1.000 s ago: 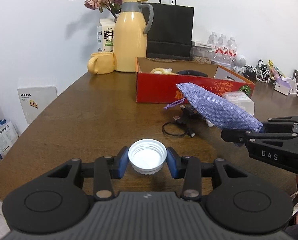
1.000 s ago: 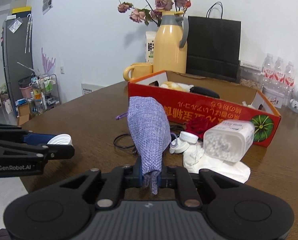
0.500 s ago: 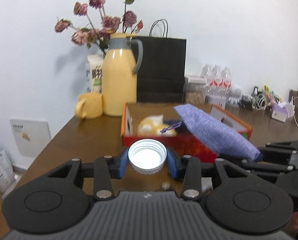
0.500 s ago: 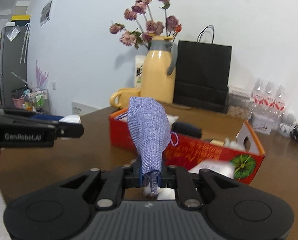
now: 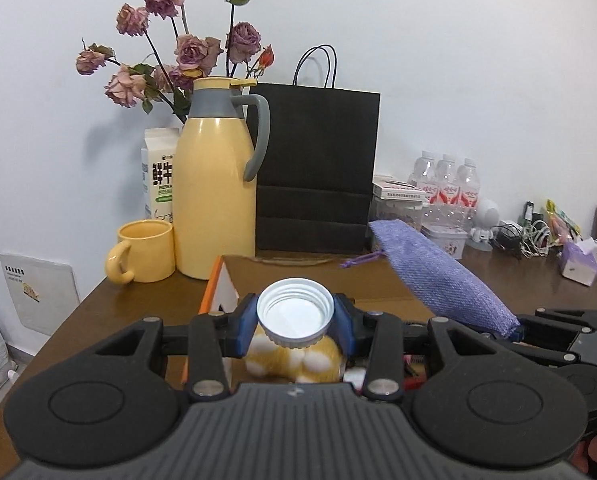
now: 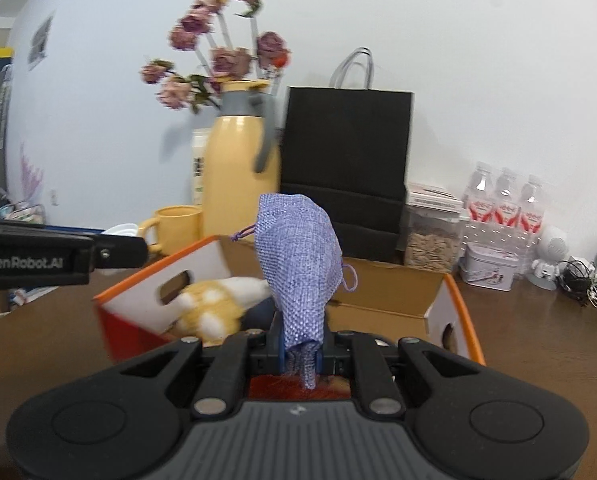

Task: Organize objects
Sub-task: 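Carry the purple pouch with the right over the box while the left carries the cap, then open the right gripper to drop the pouch while the left drops the cap into the box, then withdraw both grippers from the box back toward the table items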

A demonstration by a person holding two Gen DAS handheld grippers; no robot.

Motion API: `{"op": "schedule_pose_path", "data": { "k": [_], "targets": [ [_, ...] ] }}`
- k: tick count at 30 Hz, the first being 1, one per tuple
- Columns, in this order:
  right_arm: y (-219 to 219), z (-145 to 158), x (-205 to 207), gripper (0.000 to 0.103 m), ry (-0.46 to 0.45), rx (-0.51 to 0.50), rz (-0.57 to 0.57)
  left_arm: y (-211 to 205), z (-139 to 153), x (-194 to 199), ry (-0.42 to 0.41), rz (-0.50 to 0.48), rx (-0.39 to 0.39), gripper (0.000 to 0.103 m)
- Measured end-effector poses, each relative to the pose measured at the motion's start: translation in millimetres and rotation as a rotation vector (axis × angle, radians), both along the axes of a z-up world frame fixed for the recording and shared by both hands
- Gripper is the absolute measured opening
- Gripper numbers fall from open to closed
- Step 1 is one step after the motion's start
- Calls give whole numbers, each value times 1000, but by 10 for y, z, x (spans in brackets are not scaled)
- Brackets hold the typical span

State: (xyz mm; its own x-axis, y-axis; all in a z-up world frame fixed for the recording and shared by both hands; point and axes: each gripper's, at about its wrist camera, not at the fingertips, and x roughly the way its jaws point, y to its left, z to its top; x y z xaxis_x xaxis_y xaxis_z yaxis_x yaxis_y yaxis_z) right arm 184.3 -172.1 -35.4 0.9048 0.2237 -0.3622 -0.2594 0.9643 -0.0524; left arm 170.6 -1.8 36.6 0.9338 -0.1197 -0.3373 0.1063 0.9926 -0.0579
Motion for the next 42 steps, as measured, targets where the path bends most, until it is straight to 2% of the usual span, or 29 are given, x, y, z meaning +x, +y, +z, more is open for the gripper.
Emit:
{"op": "schedule_pose_path", "data": {
  "k": [7,12,15,17,18,20,21,22,25,27,42],
  "targets": [
    [-175,-142,559,12,58,20,-73,-153,-91,518,38,26,4,41],
    [-251,-227,787,12,86,51,-104,-184,-209,794,73,50,-10,41],
    [-255,-293,852,12,112,46,-98,-202,-276,865,86,51,9,41],
    [-268,-306,861,17,124,52,-100,-185,-299,878,90,52,6,45],
    [-277,-306,864,19,125,55,-107,-176,-304,874,88,52,7,52],
    [-297,-304,853,34,125,57,-117,-159,-302,847,75,58,7,71],
    [-301,-301,842,55,124,59,-121,-146,-296,826,67,66,3,89],
    [-302,-304,830,72,121,58,-125,-134,-289,802,54,71,-2,101],
    [-296,-283,770,92,91,57,-130,-96,-268,724,9,81,-24,103],
    [-299,-264,739,100,76,60,-133,-92,-252,710,8,82,-24,103],
    [-311,-197,576,103,35,61,-142,-97,-232,528,-38,69,-8,103]
  ]
}}
